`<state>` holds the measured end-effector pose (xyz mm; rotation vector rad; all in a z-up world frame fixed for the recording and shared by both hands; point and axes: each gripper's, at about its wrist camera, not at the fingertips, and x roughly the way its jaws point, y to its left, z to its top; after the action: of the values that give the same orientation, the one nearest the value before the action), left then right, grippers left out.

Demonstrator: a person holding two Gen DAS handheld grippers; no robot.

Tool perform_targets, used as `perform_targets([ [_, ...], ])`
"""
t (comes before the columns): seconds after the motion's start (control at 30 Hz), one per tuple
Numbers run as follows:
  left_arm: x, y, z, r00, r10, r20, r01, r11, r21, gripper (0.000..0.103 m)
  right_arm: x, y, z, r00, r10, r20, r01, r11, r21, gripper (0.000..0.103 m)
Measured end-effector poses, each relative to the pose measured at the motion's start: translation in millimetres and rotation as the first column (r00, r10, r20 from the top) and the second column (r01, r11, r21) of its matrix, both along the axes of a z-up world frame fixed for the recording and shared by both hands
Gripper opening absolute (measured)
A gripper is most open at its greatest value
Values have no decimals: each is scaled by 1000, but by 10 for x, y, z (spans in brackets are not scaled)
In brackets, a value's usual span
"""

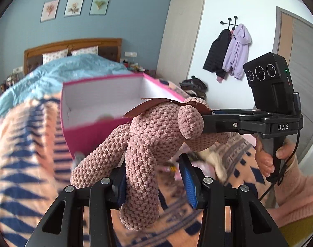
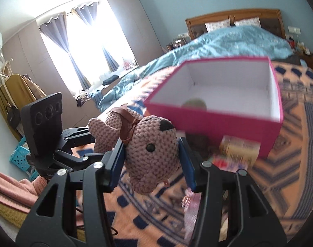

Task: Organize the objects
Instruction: 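Carry the pink teddy bear into the pink box and release it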

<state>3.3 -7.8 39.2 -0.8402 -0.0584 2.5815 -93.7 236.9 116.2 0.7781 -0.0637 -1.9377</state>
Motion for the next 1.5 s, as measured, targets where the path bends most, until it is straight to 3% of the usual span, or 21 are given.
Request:
perform_targets([
  [0.23,-451,-72,301,999,32,-33,-33,999,-29,45,-398,-120,296,999,-2,-54,1,1000,-27,53],
  [0.4,-819,-197,396,998,63,-14,-63,998,-27,45,-679,-237,399,998,-14,-57,12,1000,-27,53],
  [0.67,-1325,-314,217,992,108,60,-104,993,-55,45,-1173,-490,358,999,-15,-36,16,999,39,53],
  [1.03,-1827,-435,-93,969,165,184,-155,986,-69,44,-1685,-790,73,999,-40,37,35,992,122,53],
  [1.27,-1940,-296,-194,958,207,199,-169,967,-189,44,-1934,-876,-74,993,-67,95,53,988,144,53],
  [1.5,-1979,-212,-244,949,224,222,-171,957,-235,45,-2062,-894,-151,984,-120,128,94,977,194,54],
])
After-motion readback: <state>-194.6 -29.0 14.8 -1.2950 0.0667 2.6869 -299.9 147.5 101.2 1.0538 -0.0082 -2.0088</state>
